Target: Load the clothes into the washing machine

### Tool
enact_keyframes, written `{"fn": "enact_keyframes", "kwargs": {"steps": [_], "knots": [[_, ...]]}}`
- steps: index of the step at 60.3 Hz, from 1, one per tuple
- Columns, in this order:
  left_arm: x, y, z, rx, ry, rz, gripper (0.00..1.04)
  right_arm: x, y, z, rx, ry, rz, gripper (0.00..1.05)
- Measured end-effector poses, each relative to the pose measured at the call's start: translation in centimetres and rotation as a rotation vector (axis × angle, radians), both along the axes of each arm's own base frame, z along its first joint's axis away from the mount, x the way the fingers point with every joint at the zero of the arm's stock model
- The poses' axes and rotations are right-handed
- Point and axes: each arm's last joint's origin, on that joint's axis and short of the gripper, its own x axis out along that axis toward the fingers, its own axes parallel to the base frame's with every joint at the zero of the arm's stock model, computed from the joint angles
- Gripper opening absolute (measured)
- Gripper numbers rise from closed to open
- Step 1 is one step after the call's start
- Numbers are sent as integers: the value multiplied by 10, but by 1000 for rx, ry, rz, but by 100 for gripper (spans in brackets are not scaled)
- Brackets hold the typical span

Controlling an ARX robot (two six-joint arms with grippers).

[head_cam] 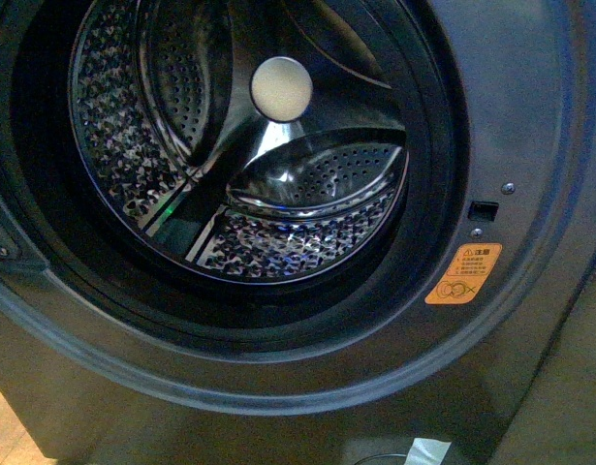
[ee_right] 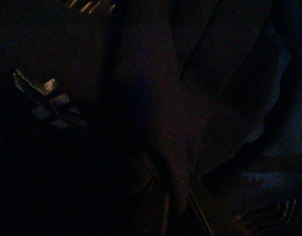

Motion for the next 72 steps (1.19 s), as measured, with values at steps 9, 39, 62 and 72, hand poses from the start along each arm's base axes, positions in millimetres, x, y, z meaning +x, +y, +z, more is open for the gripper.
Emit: {"fn": "enact_keyframes", "kwargs": {"steps": [9, 39, 62, 72], "knots": [[0, 0, 0, 0, 0, 0, 98, 2, -7, 24, -48, -64, -24, 3], [0, 0, 0, 0, 0, 0, 98, -13, -22, 151, -194, -366, -34, 3], [0, 0, 0, 0, 0, 0, 98, -23, -18, 262, -298, -626, 3, 3], [0, 0, 0, 0, 0, 0, 98, -23, -12, 306, -334, -739, 29, 3]]}}
